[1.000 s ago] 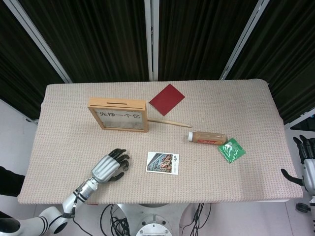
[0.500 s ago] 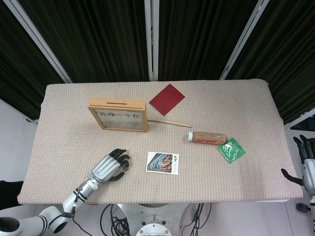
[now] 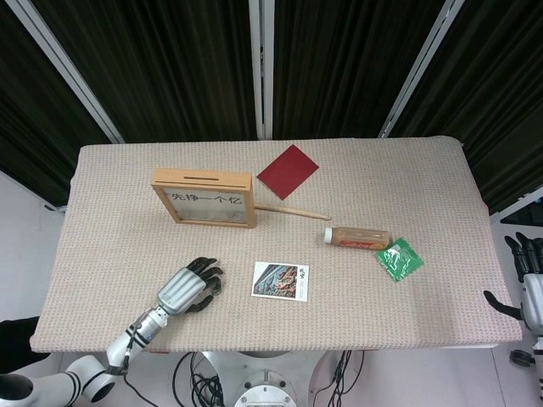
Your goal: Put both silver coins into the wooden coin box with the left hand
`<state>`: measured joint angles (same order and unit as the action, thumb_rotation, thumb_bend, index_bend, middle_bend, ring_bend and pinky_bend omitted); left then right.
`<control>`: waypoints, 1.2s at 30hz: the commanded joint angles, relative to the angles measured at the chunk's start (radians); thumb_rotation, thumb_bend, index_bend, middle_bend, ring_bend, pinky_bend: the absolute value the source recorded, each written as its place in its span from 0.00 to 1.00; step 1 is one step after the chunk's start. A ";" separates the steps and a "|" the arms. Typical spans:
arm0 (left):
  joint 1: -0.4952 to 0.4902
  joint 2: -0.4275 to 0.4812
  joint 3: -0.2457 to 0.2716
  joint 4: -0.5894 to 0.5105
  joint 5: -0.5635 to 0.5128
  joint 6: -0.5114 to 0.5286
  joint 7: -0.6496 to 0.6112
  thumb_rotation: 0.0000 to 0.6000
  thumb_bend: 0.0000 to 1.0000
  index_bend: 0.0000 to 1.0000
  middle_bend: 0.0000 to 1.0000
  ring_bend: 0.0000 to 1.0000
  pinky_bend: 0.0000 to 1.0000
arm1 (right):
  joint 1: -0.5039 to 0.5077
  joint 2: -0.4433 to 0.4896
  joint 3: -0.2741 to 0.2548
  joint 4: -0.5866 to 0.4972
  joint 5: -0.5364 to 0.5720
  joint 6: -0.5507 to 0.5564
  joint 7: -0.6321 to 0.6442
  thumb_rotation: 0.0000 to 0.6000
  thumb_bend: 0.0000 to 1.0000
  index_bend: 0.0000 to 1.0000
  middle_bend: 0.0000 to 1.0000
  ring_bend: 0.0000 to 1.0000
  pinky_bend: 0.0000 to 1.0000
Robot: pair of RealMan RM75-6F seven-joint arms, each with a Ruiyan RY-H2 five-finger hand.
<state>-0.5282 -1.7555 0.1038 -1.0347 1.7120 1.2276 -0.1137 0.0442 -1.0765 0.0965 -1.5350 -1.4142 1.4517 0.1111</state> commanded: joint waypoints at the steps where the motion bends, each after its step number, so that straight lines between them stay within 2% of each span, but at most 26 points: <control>1: -0.002 0.003 0.001 -0.001 0.000 -0.003 0.000 1.00 0.21 0.42 0.22 0.09 0.16 | 0.000 -0.001 0.000 0.000 0.000 0.000 -0.001 1.00 0.12 0.00 0.00 0.00 0.00; 23: -0.030 -0.022 -0.010 0.030 0.003 -0.015 -0.025 1.00 0.20 0.41 0.22 0.09 0.16 | 0.001 -0.007 -0.002 0.010 0.003 -0.007 0.003 1.00 0.12 0.00 0.00 0.00 0.00; 36: -0.023 -0.082 -0.028 0.119 0.015 0.063 -0.052 1.00 0.21 0.52 0.28 0.10 0.17 | -0.001 -0.007 -0.002 0.015 0.002 -0.005 0.011 1.00 0.12 0.00 0.00 0.00 0.00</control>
<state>-0.5522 -1.8327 0.0776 -0.9217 1.7258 1.2859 -0.1663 0.0434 -1.0838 0.0940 -1.5196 -1.4118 1.4461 0.1218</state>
